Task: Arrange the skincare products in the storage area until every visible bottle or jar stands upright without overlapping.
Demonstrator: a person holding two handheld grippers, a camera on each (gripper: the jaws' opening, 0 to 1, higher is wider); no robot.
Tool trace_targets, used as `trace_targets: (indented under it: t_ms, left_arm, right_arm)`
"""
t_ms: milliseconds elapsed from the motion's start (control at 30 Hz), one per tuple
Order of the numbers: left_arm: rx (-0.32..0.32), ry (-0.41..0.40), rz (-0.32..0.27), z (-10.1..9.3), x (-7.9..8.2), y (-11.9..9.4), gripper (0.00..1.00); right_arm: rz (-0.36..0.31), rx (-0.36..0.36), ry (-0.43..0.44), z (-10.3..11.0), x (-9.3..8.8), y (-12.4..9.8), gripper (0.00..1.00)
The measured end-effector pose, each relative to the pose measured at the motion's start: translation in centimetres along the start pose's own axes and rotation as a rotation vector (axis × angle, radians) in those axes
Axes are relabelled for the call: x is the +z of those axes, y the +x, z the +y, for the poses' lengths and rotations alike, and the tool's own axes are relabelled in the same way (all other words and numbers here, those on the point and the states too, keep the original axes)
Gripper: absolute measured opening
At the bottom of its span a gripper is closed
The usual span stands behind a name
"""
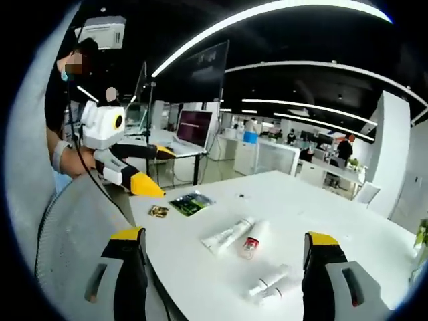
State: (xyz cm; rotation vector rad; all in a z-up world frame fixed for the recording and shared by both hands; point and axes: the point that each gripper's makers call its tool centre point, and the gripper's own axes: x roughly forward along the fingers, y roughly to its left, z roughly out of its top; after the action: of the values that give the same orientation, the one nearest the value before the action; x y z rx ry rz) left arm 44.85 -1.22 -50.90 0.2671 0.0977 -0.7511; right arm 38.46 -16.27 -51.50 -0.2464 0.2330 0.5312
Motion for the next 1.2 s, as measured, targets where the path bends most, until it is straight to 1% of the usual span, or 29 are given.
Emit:
trace_targets:
  t_ms: [33, 67, 133, 167, 233, 300, 367, 500, 567, 667, 833, 1000, 1133, 1200]
  left_arm:
    - [0.005, 0.053, 0.011, 0.1, -0.2, -0.1, 0.79]
    - [0.002, 0.065, 0.006, 0.0, -0.2, -0.2, 0.79]
    - [-0.016, 0.052, -0.007, -0.4, -0.1, -0.3, 0.79]
    - [-0.013, 0.050, -0.009, -0.4, -0.1, -0.2, 0.77]
    - [-0.014, 0.059, -0.007, -0.4, -0.1, -0.2, 0.74]
    - [-0.013, 0.056, -0.001, -0.4, -0.3, -0.2, 0.74]
    - [-0.010, 0.073, 0.010, -0.4, -0.6, -0.2, 0.74]
    - [-0.009, 0.100, 0.015, -0.5, -0.7, -0.2, 0.75]
    - [-0.010, 0.094, 0.015, -0.4, -0.8, -0.2, 0.72]
    - [-0.010, 0.089, 0.000, -0.4, -0.5, -0.3, 0.69]
    - [-0.032, 0.089, 0.003, -0.9, -0.7, -0.2, 0.64]
    - [-0.037, 0.091, 0.017, -1.0, -1.0, -0.1, 0.63]
    - [-0.031, 0.074, 0.049, -1.0, -1.6, 0.0, 0.66]
    - [-0.032, 0.066, 0.055, -1.0, -1.7, 0.0, 0.64]
  right_arm:
    - [-0.011, -0.006, -0.004, -0.2, 0.2, 0.0, 0.94]
    - [-0.001, -0.016, -0.004, -0.5, 0.0, 0.0, 0.91]
    - [0.023, -0.024, 0.041, -0.8, -0.5, 0.0, 0.87]
    - [0.013, -0.029, 0.055, -1.0, -0.3, 0.0, 0.86]
    - [0.029, -0.030, 0.075, -1.2, -0.7, 0.0, 0.83]
    - [0.040, -0.026, 0.087, -1.1, -0.8, 0.1, 0.84]
    - [0.034, -0.016, 0.089, -0.8, -0.7, 0.1, 0.86]
    - [0.041, 0.002, 0.085, -0.4, -0.8, 0.2, 0.87]
    - [0.051, 0.013, 0.086, -0.1, -1.0, 0.3, 0.85]
    - [0.062, 0.019, 0.073, 0.1, -1.2, 0.3, 0.84]
    - [0.077, 0.034, 0.062, 0.5, -1.4, 0.4, 0.82]
    - [0.086, 0.044, 0.047, 0.7, -1.6, 0.4, 0.81]
    - [0.092, 0.049, 0.034, 0.9, -1.7, 0.3, 0.80]
    - [0.094, 0.051, 0.030, 1.0, -1.7, 0.4, 0.80]
